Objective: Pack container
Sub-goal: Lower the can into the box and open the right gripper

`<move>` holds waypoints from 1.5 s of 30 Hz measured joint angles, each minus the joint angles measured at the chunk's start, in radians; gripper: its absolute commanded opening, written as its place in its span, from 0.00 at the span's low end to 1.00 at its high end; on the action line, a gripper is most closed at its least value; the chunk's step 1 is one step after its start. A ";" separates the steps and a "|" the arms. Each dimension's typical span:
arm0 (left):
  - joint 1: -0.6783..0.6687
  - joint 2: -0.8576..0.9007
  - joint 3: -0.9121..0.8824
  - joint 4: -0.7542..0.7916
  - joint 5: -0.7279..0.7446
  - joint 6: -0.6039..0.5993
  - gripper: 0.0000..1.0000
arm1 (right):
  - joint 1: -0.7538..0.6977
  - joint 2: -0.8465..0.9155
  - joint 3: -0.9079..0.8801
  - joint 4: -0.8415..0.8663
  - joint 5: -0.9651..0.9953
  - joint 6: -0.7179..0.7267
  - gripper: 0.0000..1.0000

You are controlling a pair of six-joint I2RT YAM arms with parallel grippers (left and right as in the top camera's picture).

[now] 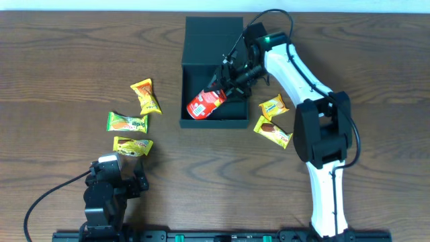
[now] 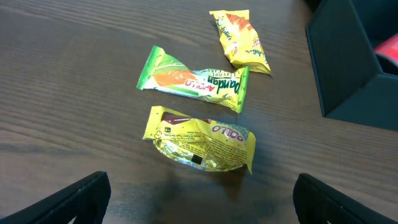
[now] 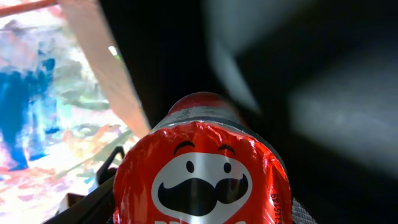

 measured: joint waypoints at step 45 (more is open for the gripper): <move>0.000 0.000 0.000 0.000 0.000 0.000 0.95 | -0.037 0.007 0.027 -0.202 -0.069 0.095 0.99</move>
